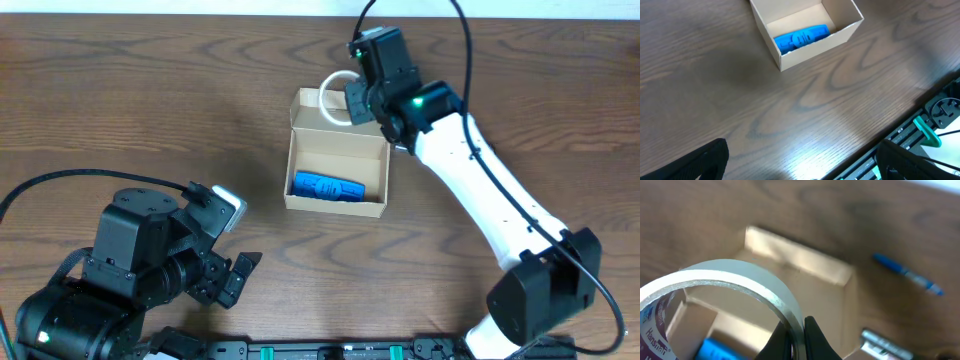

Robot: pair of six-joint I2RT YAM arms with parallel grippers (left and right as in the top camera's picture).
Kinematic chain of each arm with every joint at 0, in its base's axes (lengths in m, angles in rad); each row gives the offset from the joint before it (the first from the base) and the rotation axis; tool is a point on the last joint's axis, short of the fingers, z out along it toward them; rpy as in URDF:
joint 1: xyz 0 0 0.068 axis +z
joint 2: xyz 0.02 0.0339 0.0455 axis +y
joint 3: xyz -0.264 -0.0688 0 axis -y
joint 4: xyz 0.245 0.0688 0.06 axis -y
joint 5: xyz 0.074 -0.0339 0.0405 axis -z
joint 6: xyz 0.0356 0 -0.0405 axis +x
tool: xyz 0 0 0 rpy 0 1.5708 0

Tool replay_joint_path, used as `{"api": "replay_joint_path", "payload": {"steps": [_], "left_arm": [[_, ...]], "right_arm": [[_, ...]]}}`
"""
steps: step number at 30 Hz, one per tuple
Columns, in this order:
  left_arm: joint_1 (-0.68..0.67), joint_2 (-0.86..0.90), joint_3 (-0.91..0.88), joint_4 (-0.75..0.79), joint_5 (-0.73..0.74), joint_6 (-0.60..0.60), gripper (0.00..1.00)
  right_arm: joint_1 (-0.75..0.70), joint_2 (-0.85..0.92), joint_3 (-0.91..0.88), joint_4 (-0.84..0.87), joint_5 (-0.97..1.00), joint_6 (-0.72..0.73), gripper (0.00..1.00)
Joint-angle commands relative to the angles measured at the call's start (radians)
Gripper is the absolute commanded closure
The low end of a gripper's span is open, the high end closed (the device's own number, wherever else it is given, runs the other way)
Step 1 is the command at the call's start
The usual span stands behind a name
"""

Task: Pack container
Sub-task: 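Carry the tape roll left and lower it into the box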

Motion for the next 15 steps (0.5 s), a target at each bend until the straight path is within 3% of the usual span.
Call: {"api": "replay_joint_path", "payload": {"steps": [1, 15], "left_arm": [[0.002, 0.000, 0.008, -0.003, 0.013, 0.007, 0.05], [0.002, 0.000, 0.008, -0.003, 0.013, 0.007, 0.05]], "right_arm": [[0.032, 0.048, -0.007, -0.033, -0.069, 0.039, 0.99], [0.088, 0.100, -0.008, -0.168, -0.118, 0.061, 0.99]]}}
